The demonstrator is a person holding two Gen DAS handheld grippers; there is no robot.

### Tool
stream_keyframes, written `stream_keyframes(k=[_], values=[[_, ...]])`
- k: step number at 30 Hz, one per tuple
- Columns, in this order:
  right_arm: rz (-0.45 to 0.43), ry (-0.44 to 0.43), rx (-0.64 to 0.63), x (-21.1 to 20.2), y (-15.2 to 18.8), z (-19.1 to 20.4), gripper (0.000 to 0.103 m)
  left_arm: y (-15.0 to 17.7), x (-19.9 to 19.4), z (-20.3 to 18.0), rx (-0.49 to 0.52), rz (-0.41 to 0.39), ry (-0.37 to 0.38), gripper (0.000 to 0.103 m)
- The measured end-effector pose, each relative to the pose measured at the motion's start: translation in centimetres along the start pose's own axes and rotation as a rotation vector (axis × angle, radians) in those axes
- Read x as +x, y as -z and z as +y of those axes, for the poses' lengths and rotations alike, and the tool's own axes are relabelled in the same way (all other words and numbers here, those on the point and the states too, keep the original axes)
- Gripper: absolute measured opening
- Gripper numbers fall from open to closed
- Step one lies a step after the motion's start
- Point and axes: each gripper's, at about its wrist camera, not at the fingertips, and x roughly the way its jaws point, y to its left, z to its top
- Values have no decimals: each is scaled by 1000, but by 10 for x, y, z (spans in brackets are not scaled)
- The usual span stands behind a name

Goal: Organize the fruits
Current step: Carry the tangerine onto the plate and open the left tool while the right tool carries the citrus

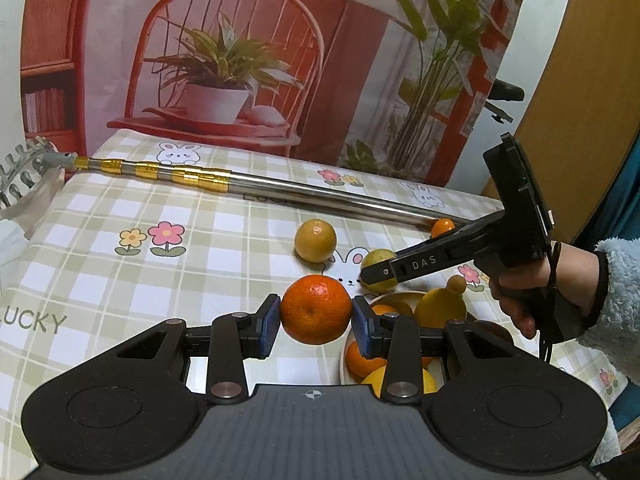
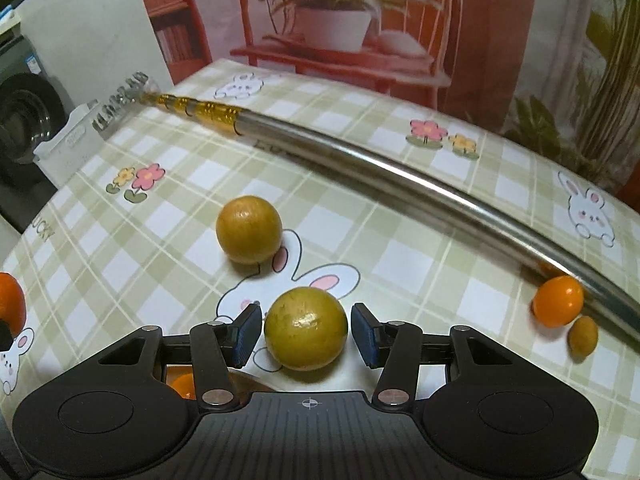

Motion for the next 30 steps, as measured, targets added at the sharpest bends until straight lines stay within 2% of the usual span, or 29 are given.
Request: stream_keyframes(k=[8,18,23,30], values=[[-1,3,-11,-1,2,0,43,4,0,-2,6,11,9,40],[-120,-39,12,-45,16,2,43,10,-7,-13,17,21,39,40],[-204,-86,34,-80,37,5,43,17,-8,-24,44,42,58,40],[-277,-102,69,-112,81,11,43,30,-6,-38,69,84,75,40]])
